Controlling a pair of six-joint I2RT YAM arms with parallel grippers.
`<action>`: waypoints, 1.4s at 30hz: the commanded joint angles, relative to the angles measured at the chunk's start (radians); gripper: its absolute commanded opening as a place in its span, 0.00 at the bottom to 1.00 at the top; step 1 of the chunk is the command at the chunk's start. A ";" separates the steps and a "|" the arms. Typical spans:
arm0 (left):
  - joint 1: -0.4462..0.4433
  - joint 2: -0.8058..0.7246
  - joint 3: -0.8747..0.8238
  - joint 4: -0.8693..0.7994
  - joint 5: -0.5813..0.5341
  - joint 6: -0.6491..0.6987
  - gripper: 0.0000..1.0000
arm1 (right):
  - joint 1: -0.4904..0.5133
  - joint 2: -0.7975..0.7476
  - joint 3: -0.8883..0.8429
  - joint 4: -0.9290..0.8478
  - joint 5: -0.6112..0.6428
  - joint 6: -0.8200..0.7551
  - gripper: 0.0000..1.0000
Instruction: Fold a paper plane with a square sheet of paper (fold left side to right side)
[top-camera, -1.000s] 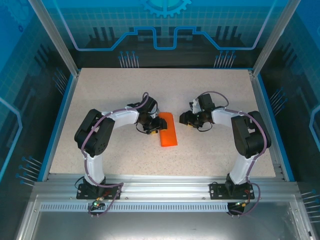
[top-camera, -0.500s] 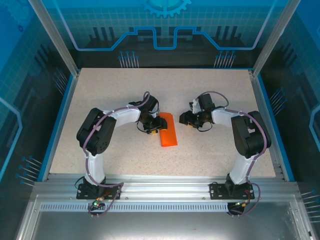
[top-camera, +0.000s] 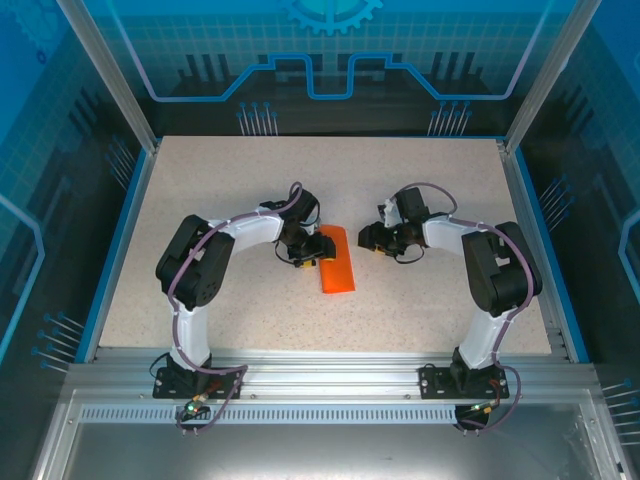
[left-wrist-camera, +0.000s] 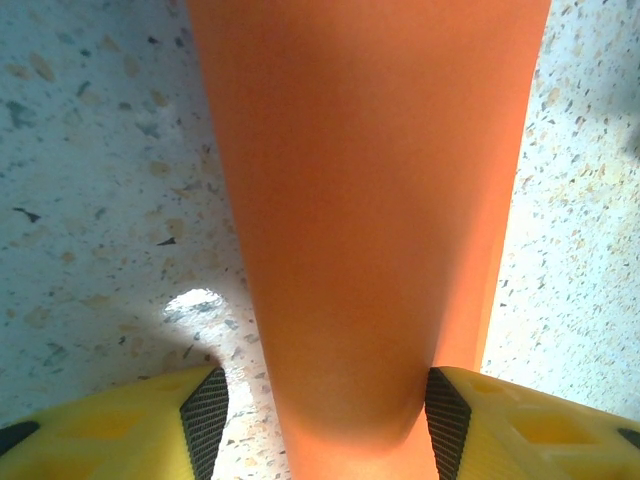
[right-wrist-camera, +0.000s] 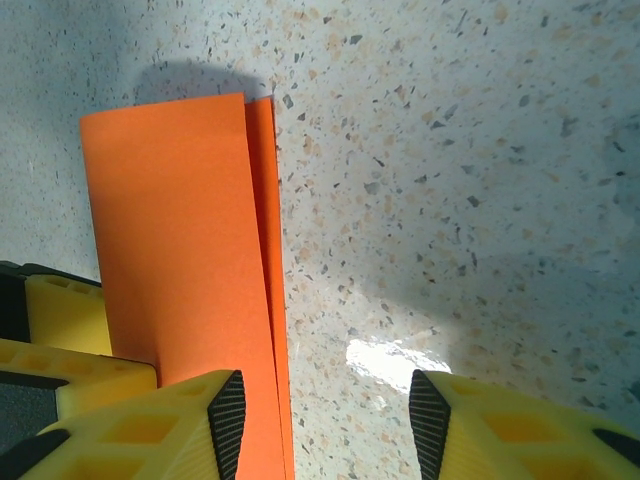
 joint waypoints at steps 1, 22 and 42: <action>-0.026 0.054 0.017 0.010 0.004 0.025 0.60 | 0.014 -0.003 0.021 -0.030 -0.025 -0.015 0.50; -0.036 0.087 0.052 -0.014 0.005 0.025 0.62 | 0.043 0.004 0.035 -0.028 -0.058 0.002 0.35; -0.048 0.112 0.080 -0.041 0.002 0.040 0.63 | 0.072 0.030 0.060 -0.039 -0.050 0.005 0.22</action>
